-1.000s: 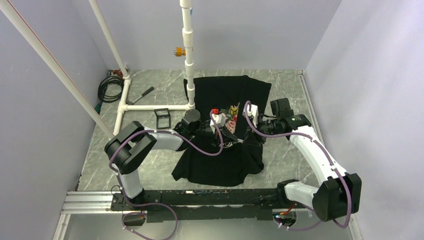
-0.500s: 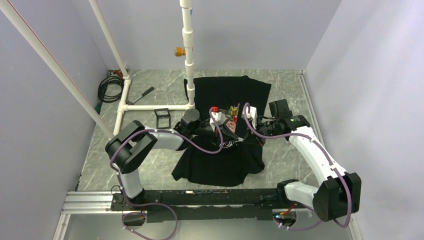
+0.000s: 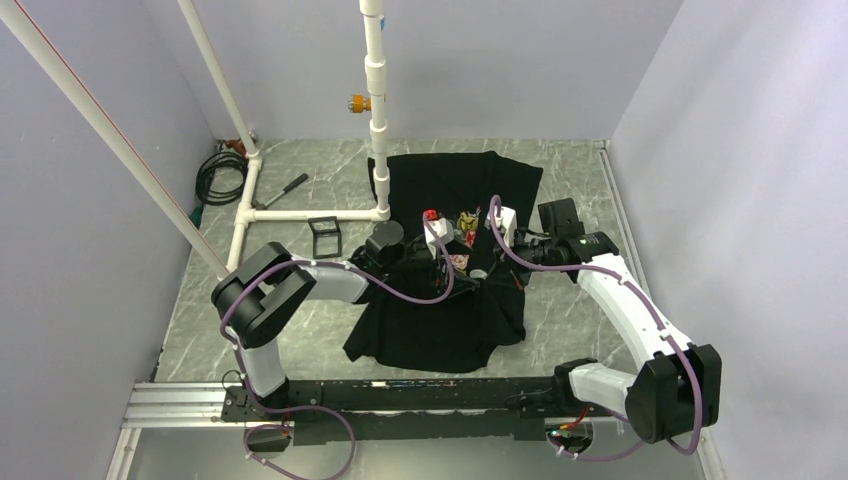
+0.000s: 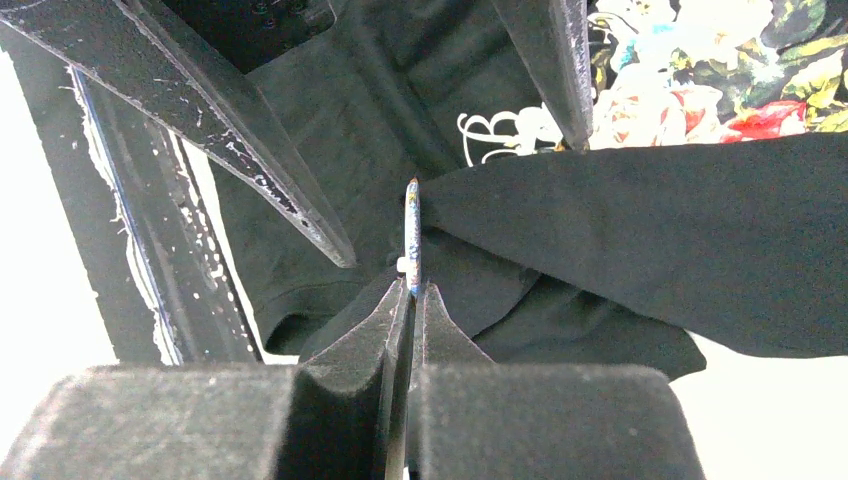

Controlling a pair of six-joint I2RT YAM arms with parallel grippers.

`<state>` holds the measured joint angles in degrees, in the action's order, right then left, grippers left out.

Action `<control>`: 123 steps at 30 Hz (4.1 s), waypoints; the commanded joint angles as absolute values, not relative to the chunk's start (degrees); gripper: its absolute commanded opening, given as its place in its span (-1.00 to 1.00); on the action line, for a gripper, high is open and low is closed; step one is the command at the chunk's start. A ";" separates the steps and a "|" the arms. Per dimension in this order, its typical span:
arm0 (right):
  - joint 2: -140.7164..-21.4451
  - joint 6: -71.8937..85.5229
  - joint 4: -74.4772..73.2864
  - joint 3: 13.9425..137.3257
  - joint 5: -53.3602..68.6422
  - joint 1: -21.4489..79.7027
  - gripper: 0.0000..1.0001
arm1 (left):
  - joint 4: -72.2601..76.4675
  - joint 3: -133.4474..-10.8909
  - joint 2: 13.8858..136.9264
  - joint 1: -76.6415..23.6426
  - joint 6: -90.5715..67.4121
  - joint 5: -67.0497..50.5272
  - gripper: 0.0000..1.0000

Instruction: Remove the brooch from the garment

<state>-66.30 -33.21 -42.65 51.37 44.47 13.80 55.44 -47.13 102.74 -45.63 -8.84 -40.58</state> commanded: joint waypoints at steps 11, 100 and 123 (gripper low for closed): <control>-64.63 -31.67 -41.24 51.95 45.84 13.81 -1.00 | 44.86 -52.68 103.71 -48.42 -7.62 -29.94 0.72; -65.99 -33.35 -41.99 50.89 53.70 13.01 -1.00 | 53.54 -47.33 100.66 -48.65 -3.23 -35.86 -0.37; -65.32 -33.26 -41.22 50.12 50.95 12.96 -1.00 | 49.34 -49.18 100.92 -47.04 -9.31 -29.88 -0.73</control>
